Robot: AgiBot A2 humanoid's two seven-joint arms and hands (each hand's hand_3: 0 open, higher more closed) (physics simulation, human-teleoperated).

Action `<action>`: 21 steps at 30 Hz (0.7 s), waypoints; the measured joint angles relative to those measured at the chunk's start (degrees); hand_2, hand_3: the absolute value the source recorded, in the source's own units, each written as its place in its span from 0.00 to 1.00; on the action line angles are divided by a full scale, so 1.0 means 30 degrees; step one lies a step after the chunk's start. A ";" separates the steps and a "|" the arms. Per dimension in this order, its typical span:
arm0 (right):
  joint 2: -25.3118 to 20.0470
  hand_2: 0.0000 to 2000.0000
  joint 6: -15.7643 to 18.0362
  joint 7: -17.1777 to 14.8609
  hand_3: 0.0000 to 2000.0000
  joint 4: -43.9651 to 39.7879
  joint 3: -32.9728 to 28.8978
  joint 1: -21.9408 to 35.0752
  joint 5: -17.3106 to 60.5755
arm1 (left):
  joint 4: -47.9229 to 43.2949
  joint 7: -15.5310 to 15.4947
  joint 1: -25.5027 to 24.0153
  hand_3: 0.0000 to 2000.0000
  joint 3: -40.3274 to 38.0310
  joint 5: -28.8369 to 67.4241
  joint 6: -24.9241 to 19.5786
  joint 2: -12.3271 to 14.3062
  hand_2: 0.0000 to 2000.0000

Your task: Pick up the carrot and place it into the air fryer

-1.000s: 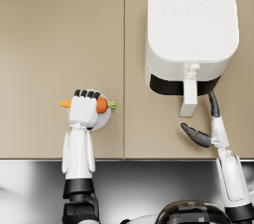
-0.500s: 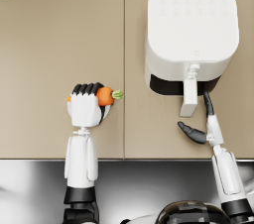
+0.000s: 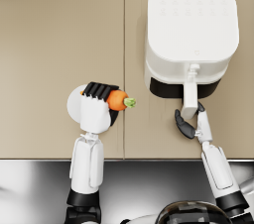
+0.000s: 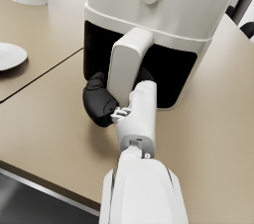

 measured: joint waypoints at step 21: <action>1.3901 1.00 0.4688 0.0537 1.00 1.1321 0.8168 -0.1718 -0.0041 | 0.4530 0.0017 0.2764 1.00 0.5214 -0.0012 -0.0001 0.2416 1.00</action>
